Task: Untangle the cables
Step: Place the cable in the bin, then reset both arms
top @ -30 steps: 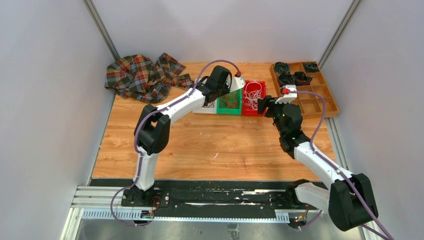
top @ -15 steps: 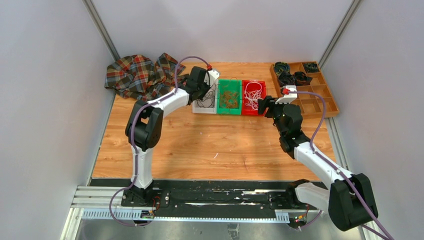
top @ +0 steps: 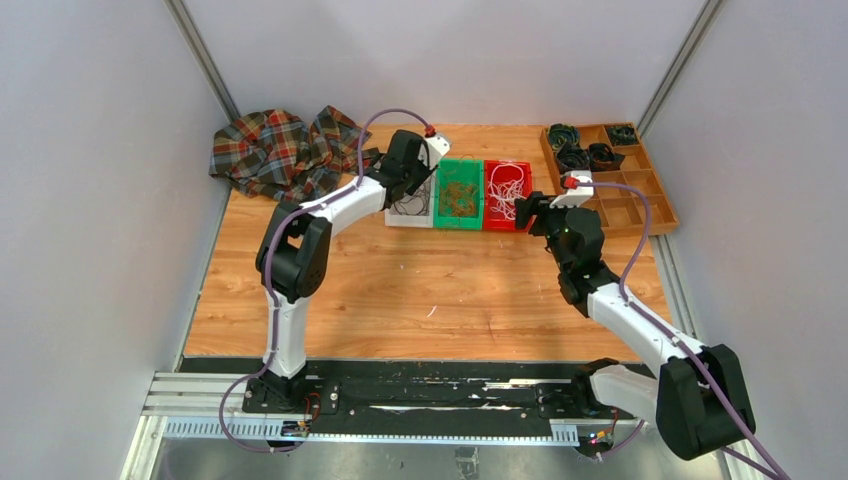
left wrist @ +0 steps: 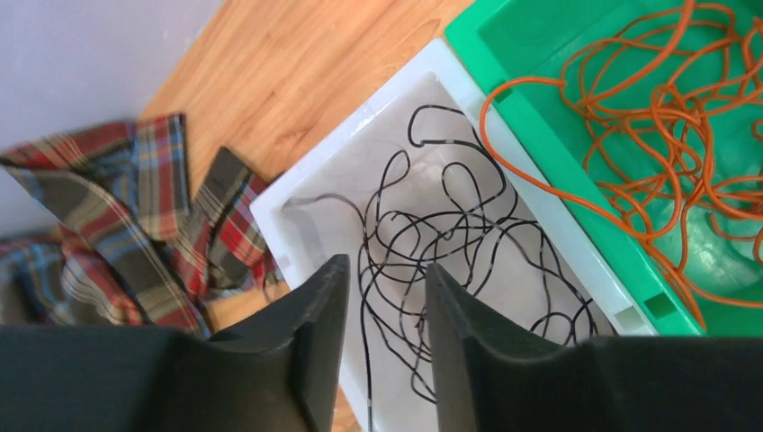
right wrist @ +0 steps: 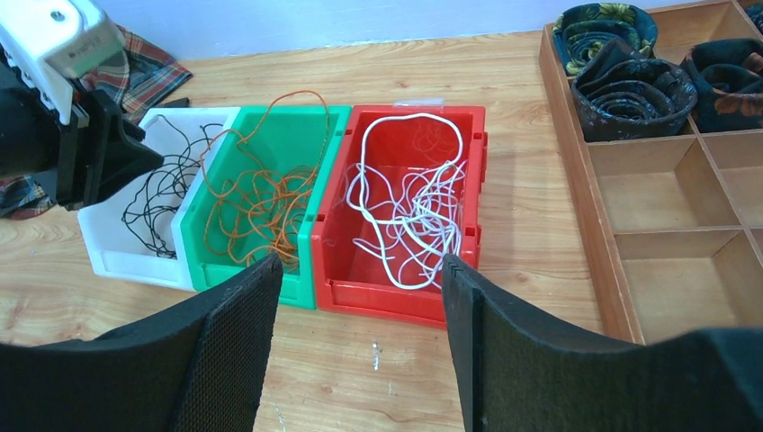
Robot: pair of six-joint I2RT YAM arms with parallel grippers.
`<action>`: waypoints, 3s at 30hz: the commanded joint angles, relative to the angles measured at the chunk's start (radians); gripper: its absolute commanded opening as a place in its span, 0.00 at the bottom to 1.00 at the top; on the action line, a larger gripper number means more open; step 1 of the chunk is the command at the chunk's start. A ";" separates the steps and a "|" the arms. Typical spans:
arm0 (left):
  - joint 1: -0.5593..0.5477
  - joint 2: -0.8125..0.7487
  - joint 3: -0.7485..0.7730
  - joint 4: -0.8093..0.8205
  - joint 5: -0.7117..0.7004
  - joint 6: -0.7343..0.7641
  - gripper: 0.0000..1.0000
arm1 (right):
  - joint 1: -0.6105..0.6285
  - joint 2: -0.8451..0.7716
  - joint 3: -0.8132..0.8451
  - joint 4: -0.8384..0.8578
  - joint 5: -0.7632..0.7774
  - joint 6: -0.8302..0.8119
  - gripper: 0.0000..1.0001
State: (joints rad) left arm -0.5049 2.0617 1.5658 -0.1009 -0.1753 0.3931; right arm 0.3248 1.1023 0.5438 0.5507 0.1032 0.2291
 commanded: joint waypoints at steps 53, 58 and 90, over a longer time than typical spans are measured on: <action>0.358 0.254 0.328 -0.417 0.449 0.095 0.64 | -0.008 0.101 0.072 0.004 -0.052 0.058 0.51; 0.348 0.255 0.293 -0.375 0.431 0.088 0.58 | -0.007 0.099 0.069 0.005 -0.052 0.065 0.48; 0.107 -0.071 0.136 -0.213 0.152 -0.013 0.01 | -0.008 -0.027 -0.001 -0.003 -0.005 0.080 0.38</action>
State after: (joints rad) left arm -0.3580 1.9625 1.6939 -0.3218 0.0490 0.3489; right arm 0.3248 1.1213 0.5728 0.5476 0.0654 0.3004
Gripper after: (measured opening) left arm 0.012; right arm 0.383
